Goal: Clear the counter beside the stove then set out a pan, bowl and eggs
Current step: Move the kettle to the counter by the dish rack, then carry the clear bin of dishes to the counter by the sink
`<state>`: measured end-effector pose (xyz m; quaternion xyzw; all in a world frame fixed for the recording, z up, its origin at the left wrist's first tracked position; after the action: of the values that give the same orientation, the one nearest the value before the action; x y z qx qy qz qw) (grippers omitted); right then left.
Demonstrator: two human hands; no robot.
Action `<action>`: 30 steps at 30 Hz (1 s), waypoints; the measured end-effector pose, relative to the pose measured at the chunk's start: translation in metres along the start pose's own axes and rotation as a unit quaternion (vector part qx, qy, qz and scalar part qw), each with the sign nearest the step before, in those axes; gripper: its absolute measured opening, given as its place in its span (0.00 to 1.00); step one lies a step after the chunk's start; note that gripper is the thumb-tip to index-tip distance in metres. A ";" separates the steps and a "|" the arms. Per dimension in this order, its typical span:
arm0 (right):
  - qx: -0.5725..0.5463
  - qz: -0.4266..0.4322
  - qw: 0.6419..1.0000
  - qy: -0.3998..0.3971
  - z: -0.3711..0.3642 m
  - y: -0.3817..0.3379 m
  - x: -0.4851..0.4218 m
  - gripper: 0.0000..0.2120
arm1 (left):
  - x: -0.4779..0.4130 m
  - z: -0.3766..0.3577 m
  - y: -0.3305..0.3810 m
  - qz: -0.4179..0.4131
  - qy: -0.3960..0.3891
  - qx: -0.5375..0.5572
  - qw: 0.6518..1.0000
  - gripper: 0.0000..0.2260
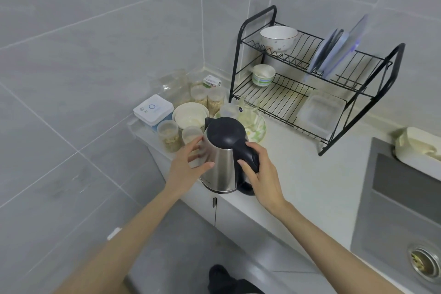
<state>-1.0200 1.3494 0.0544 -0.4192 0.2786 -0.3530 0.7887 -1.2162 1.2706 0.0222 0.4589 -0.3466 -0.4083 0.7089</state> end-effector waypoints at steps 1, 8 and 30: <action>0.008 0.002 1.000 -0.004 0.000 0.001 0.001 0.19 | 0.001 -0.001 0.000 -0.003 -0.003 -0.002 1.000 0.33; 0.084 0.007 0.996 -0.016 0.000 -0.009 0.011 0.21 | 0.019 -0.004 0.010 -0.022 0.000 -0.001 1.000 0.27; 0.101 -0.127 0.947 0.276 0.119 -0.051 0.284 0.14 | 0.180 -0.148 0.116 -0.160 -0.260 0.049 0.951 0.20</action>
<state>-0.7795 1.1601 0.1163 -0.2555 0.3926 -0.5788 0.6676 -0.9811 1.1922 0.1016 0.4205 -0.4609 -0.6040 0.4959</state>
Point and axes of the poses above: each hand's wrist, its own x-axis away from the middle knuckle, its own z-axis out of the back of the hand, y = z × x, the point moved 8 cm from there along -x, towards the middle knuckle, and after that the axes turned 6 degrees about -y, right-handed, at the moved point
